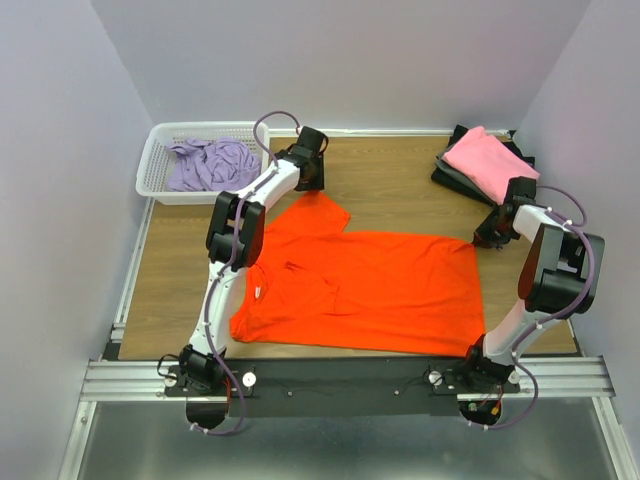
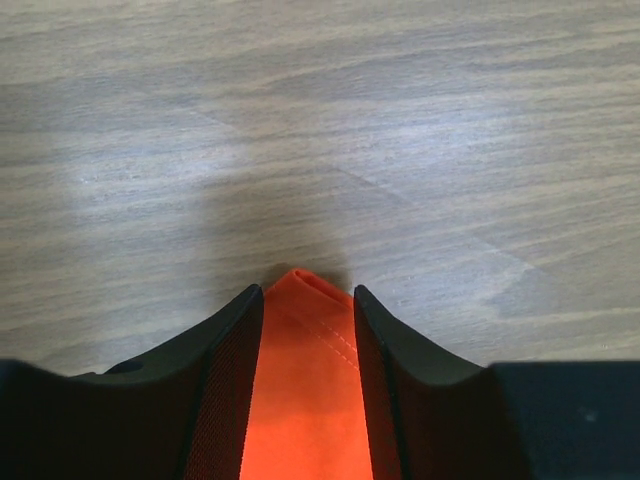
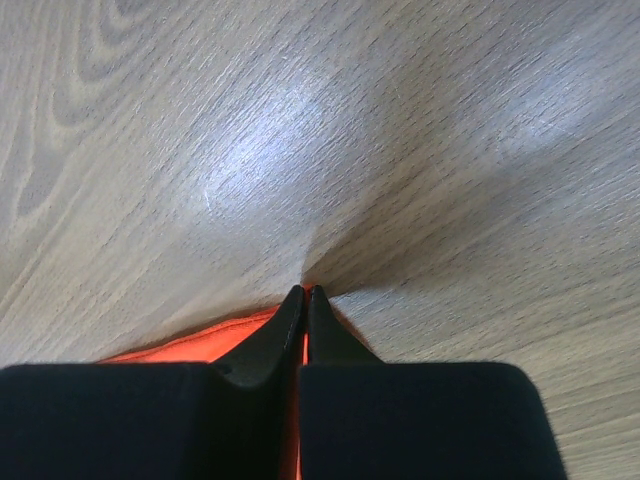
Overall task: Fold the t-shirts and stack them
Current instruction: Fold the tshirt
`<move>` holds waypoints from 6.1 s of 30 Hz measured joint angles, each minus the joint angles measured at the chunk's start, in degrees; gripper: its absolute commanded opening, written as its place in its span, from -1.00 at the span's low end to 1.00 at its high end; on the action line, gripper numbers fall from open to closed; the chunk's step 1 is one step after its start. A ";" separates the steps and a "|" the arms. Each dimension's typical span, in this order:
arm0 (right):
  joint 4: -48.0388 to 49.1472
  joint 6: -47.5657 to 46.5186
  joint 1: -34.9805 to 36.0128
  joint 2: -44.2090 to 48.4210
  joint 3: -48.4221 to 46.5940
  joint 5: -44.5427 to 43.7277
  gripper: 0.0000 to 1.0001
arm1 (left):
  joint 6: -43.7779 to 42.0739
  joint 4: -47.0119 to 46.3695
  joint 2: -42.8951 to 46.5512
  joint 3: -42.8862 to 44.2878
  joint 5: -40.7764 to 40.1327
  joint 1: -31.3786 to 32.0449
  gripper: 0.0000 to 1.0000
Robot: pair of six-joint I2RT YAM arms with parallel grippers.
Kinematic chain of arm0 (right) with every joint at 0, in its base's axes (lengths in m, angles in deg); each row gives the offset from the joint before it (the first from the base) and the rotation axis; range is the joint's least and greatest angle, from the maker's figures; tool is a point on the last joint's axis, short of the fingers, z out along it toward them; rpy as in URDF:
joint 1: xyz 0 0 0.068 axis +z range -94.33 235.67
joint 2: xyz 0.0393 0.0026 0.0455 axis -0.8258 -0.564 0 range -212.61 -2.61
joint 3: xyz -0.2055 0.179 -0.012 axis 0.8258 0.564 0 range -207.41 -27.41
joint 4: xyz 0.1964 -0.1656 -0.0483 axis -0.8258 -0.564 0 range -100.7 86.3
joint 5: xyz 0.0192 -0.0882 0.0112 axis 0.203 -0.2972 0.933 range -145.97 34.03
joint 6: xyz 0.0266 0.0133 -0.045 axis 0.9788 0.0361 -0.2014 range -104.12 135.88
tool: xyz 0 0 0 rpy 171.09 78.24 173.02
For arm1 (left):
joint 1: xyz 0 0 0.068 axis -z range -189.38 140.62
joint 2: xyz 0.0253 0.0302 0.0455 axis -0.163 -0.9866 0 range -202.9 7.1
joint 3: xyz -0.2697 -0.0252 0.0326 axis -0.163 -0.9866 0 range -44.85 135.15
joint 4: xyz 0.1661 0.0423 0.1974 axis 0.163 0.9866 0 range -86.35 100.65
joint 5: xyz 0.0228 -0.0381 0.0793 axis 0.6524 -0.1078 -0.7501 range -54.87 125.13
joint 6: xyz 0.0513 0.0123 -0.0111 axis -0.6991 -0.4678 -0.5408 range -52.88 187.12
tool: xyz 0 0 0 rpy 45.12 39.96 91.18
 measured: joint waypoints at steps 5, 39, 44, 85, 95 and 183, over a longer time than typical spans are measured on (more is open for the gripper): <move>0.02 0.00 0.00 -0.07 0.00 0.00 -0.88 | -0.44 0.15 -0.90 0.87 -0.70 0.00 -0.41; -1.84 1.46 0.00 -8.68 -16.11 2.91 -0.97 | 2.64 -8.39 -3.17 13.07 8.63 -5.18 -1.00; -1.92 1.20 0.00 -9.73 -19.63 4.66 -0.96 | 2.47 -12.41 -3.06 12.92 12.63 -6.91 -1.00; -3.67 -4.94 0.00 8.76 1.20 4.92 -0.97 | -3.21 -23.15 52.81 -57.40 14.27 -5.60 -1.00; -4.74 -4.44 0.00 10.84 3.02 3.69 -0.97 | 0.22 -20.04 59.52 -62.47 11.52 -5.49 -1.00; -3.02 -1.68 0.00 1.25 0.39 2.47 0.00 | 2.89 -15.85 38.66 -53.48 -3.52 -4.46 0.24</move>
